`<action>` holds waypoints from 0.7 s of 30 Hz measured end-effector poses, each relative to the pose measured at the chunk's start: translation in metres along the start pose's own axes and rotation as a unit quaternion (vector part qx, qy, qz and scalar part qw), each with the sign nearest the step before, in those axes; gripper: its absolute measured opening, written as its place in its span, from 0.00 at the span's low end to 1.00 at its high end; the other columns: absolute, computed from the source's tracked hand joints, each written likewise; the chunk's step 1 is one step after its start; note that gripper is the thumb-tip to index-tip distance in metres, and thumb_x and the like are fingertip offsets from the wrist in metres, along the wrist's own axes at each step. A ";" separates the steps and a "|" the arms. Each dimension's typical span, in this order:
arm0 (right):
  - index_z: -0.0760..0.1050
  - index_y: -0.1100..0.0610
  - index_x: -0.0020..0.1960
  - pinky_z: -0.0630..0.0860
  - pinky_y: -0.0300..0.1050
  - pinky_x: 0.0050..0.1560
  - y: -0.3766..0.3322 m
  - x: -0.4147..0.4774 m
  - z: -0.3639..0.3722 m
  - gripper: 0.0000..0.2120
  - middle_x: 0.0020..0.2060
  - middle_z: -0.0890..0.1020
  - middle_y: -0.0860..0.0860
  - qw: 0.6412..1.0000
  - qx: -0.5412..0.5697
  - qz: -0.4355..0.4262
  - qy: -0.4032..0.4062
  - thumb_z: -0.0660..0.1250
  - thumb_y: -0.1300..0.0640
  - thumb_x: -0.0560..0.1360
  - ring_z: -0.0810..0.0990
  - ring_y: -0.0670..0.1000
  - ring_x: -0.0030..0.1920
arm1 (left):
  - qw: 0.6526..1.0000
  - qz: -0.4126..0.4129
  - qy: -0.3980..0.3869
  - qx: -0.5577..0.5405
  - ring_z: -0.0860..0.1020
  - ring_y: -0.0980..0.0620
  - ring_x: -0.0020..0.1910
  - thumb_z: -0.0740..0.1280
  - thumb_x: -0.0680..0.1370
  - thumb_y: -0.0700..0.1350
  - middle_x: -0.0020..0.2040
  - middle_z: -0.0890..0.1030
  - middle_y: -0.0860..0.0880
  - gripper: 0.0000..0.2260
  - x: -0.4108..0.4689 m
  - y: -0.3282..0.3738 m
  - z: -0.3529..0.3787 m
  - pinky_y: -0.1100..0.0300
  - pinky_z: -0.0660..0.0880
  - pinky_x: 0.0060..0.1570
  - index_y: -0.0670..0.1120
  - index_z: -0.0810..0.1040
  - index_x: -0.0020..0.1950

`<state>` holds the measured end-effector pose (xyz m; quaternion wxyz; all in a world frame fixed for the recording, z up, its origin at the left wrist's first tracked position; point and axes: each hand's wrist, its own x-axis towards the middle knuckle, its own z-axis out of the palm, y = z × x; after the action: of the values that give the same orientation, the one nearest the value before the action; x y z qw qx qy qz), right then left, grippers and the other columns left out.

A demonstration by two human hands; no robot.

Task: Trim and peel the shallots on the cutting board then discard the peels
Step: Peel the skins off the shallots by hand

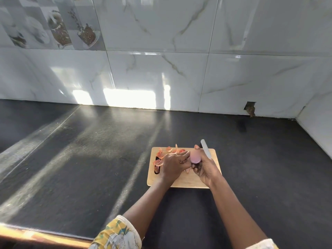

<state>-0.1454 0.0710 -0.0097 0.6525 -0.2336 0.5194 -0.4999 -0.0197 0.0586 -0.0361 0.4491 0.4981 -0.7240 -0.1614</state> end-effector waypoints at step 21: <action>0.71 0.59 0.51 0.80 0.40 0.34 0.002 0.008 0.002 0.10 0.41 0.81 0.58 0.997 0.024 -0.041 -0.065 0.67 0.53 0.76 0.81 0.49 0.32 | 0.978 -0.208 0.010 -0.019 0.70 0.50 0.31 0.67 0.73 0.42 0.31 0.80 0.43 0.08 0.011 0.010 -0.007 0.61 0.65 0.38 0.41 0.82 0.38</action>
<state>-0.1427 0.0647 -0.0143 0.6698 -0.2707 0.4534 -0.5221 -0.0202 0.0552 -0.0203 0.4226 0.6307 -0.5968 -0.2597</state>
